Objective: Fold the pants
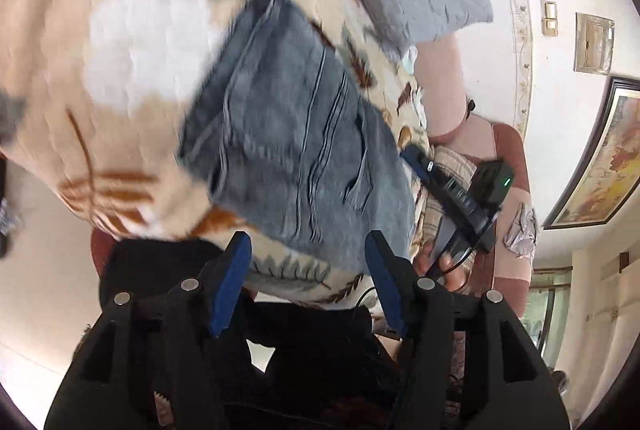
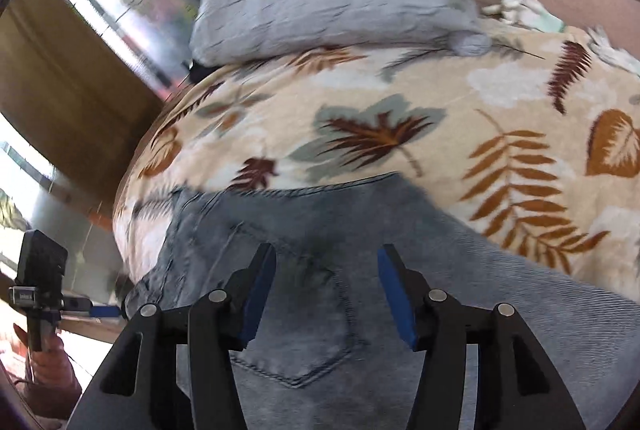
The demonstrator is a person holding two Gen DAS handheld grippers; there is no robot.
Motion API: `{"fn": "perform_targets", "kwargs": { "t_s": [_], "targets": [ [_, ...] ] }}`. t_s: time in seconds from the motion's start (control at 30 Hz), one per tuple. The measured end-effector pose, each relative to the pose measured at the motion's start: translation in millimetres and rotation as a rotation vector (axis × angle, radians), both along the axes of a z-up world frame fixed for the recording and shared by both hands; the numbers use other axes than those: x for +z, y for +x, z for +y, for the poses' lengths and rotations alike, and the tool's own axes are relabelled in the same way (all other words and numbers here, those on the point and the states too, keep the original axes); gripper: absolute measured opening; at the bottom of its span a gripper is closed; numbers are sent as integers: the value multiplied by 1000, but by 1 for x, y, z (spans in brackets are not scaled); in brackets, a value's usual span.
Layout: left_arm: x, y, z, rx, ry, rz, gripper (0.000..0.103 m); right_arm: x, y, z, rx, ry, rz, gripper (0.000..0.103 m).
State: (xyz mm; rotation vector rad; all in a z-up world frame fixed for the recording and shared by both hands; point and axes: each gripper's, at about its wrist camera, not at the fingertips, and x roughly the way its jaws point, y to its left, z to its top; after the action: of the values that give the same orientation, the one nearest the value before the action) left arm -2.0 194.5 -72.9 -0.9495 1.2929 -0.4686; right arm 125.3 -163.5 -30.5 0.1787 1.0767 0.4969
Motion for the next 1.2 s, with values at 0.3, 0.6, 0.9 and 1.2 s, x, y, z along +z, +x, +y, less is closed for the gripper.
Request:
{"fn": "perform_targets", "kwargs": {
  "t_s": [0.3,0.6,0.9,1.2],
  "targets": [
    [-13,13,-14,41,32,-1,58,12,34,154,331,-53,-4,64],
    [2,24,-37,0,255,-148,10,-43,32,256,544,-480,-98,30],
    [-3,43,-29,14,349,-158,7,-18,56,247,481,-396,-116,3],
    [-8,25,-17,7,347,-135,8,-21,54,225,317,-203,-43,34]
  ]
}}
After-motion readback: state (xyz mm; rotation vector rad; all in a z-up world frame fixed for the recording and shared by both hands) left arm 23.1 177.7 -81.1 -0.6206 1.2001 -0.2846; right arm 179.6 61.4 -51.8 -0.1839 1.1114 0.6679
